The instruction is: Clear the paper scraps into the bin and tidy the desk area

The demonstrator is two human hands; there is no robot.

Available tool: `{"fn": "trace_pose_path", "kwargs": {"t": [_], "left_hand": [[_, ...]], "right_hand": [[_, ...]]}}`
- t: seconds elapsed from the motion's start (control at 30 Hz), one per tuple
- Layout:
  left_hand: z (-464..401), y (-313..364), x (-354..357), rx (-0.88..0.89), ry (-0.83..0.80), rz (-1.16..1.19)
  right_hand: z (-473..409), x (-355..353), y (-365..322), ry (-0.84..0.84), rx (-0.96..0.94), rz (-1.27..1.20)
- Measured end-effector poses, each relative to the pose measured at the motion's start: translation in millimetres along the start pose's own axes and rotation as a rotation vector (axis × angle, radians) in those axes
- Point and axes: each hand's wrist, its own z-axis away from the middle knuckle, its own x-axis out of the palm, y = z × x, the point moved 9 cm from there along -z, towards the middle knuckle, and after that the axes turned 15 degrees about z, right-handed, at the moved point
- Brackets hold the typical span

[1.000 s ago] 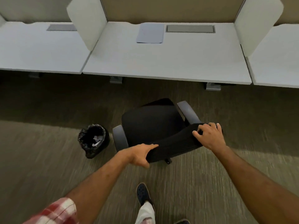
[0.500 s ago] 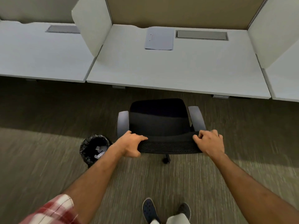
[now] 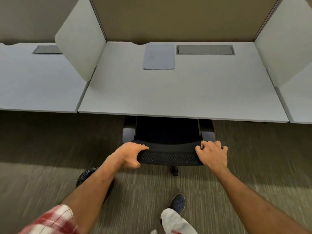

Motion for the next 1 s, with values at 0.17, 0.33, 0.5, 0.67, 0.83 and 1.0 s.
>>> {"fn": "trace_pose_path", "kwargs": {"t": [0.17, 0.33, 0.5, 0.67, 0.83, 1.0], "left_hand": [[-39.5, -11.6, -40.6, 0.001, 0.002, 0.005], [-70.4, -20.2, -71.5, 0.011, -0.004, 0.007], [-92.1, -21.4, -95.7, 0.026, -0.011, 0.027], [-113.5, -26.5, -116.9, 0.035, -0.004, 0.022], [-121.6, -26.8, -116.5, 0.056, -0.046, 0.024], [-122.9, -23.2, -120.5, 0.074, -0.105, 0.044]], "right_hand": [[-52.4, -14.0, -9.4, -0.03, 0.002, 0.0], [-90.2, -30.3, -18.3, -0.034, 0.019, 0.02], [-119.2, -43.0, -21.3, -0.026, 0.042, 0.016], [-148.1, -45.6, -20.7, -0.041, 0.085, 0.003], [-152.6, -43.8, -20.6, -0.044, 0.091, -0.03], [-155.9, -50.8, -19.3, -0.046, 0.081, -0.125]]}}
